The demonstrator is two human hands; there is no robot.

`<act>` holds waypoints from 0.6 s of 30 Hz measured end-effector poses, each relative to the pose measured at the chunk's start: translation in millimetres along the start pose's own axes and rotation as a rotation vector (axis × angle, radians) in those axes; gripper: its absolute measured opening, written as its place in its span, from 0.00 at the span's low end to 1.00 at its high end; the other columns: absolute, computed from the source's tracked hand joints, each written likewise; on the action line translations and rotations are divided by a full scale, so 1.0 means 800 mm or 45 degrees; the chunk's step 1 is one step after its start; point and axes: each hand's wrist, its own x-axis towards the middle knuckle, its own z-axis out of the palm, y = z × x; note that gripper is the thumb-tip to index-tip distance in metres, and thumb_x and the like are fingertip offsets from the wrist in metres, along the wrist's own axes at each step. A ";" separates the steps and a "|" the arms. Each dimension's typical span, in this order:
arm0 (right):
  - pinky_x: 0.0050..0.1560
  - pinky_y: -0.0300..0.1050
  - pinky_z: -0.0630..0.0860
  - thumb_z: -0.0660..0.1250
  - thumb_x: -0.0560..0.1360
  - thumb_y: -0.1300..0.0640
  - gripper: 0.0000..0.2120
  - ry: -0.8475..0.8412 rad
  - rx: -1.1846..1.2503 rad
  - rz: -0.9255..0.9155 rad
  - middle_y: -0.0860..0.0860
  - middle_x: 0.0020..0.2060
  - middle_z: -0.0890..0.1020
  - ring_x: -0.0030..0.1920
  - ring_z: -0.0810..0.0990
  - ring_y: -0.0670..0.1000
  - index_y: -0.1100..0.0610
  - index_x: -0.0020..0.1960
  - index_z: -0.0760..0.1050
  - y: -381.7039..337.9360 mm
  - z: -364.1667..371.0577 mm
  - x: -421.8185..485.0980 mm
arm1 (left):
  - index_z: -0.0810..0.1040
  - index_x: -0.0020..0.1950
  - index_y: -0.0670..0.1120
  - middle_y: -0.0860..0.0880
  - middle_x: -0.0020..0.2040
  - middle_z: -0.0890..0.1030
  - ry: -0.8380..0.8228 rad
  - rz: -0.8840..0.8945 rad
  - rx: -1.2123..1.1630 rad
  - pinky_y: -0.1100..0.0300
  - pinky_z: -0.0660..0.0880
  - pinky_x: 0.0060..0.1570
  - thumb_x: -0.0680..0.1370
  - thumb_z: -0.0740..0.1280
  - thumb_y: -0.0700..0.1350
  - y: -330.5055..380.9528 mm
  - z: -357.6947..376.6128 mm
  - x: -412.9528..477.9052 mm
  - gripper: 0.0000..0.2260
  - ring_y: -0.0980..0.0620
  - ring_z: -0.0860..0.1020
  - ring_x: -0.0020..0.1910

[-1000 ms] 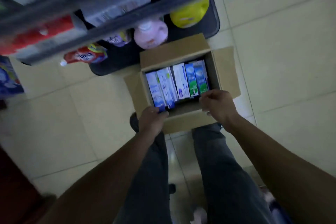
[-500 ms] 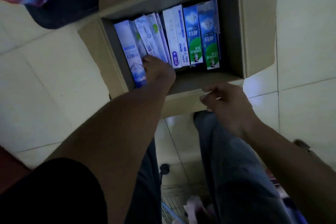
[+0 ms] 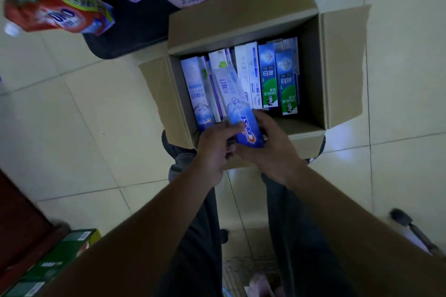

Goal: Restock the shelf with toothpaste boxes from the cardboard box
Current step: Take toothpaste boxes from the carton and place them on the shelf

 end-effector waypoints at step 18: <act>0.40 0.40 0.83 0.78 0.70 0.66 0.22 0.342 0.114 0.111 0.41 0.45 0.86 0.44 0.85 0.44 0.49 0.58 0.78 0.031 -0.073 -0.056 | 0.63 0.74 0.43 0.42 0.73 0.66 1.068 0.061 0.828 0.47 0.67 0.68 0.74 0.74 0.50 -0.010 0.025 0.166 0.33 0.39 0.68 0.70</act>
